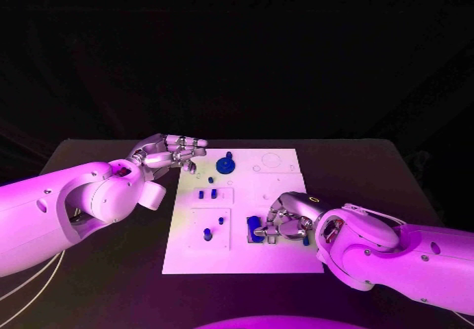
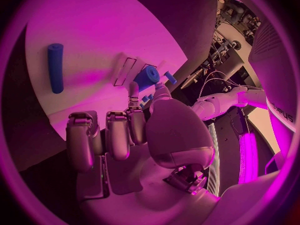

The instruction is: Assemble the parts on the task board

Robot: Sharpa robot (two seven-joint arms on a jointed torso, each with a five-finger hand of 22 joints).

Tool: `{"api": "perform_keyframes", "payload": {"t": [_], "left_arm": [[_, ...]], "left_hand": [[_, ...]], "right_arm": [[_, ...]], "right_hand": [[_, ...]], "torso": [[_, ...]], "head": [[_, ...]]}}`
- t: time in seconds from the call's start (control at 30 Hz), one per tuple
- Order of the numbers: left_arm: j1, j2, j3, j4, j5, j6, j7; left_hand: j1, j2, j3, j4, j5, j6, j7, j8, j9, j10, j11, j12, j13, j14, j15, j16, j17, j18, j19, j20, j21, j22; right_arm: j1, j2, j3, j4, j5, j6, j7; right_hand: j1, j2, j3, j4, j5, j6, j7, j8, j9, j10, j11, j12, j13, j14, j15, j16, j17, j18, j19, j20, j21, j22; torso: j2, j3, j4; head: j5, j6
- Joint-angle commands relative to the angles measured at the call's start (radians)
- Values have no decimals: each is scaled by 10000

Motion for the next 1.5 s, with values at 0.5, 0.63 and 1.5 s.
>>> {"api": "perform_keyframes", "payload": {"t": [0.5, 0.63, 1.5], "left_arm": [[5, 13, 5, 15, 35, 118, 11], [5, 12, 5, 16, 35, 119, 6], [5, -8, 5, 4, 35, 131, -16]], "left_hand": [[-73, 60, -54, 21, 32, -39, -4, 28, -12, -71, -18, 62, 15, -99, -5, -70, -11, 132, -94, 2, -51, -19], [-63, 67, -52, 17, 33, -41, -4, 29, -13, -76, -19, 65, 17, -100, -6, -70, -13, 132, -93, 2, -55, -22], [-60, 76, -51, 17, 33, -43, -3, 29, -15, -80, -18, 69, 19, -100, -6, -70, -14, 133, -92, 3, -60, -24]], "right_arm": [[-79, 330, -3, -196, -579, -96, -60], [-80, 375, -3, -195, -476, -218, 17], [-88, 128, -2, 1, -190, -414, 543]], "right_hand": [[1066, -25, 92, -584, -1287, 15, -47, 123, 61, 144, -7, -35, 927, 716, -65, 33, 974, -122, 858, -70, -3, 2504], [1033, 10, 90, -548, -1284, 26, -52, 130, 64, 166, -9, 9, 961, 719, -64, 38, 984, -122, 858, -69, -3, 2504], [1029, 40, -18, -374, -953, 89, -118, 187, 97, 261, -64, 144, 1090, 739, -103, 88, 1080, -140, 894, -94, 81, 2528]], "torso": [[-4, 4, 0], [4, 4, 4], [-4, 8, -8]], "head": [[23, -60], [9, -52], [8, -70]]}}
